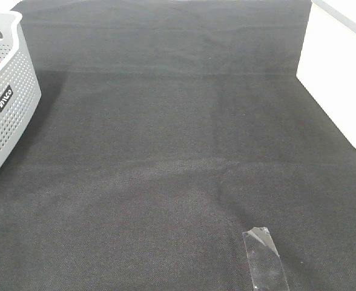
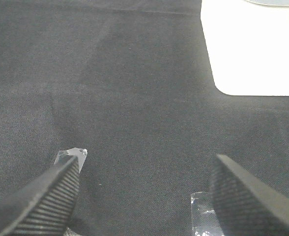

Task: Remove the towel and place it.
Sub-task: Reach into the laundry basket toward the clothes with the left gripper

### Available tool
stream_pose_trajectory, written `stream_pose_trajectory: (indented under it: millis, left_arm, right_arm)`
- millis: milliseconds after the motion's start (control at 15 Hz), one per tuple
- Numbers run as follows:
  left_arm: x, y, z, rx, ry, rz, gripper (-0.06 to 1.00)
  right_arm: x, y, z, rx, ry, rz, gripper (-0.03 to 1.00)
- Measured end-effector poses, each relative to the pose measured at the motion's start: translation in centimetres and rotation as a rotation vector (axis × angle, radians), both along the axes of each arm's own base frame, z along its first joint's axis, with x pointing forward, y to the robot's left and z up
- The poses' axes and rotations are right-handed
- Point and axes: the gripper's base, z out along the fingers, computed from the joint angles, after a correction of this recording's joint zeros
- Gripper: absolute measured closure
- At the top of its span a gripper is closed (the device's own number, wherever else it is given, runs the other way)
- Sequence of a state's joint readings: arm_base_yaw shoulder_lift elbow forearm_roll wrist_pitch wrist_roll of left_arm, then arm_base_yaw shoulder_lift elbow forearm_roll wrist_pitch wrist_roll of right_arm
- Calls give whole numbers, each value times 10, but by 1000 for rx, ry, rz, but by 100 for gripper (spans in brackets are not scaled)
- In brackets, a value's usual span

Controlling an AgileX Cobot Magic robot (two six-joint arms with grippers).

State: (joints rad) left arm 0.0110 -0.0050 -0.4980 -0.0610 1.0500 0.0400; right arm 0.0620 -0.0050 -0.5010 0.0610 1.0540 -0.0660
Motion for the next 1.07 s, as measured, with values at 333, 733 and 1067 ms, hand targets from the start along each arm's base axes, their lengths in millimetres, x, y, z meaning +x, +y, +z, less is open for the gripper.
stream_pose_trajectory:
  millis: [333, 733, 1067]
  left_arm:
    - [0, 0, 0, 0, 0, 0, -5]
    - [0, 0, 0, 1, 0, 1, -5]
    - [14, 8, 49, 231, 23, -26, -5]
  right_arm:
    - [0, 0, 0, 0, 0, 0, 29]
    - [0, 0, 0, 0, 0, 0, 29]
    - [0, 0, 0, 0, 0, 0, 29]
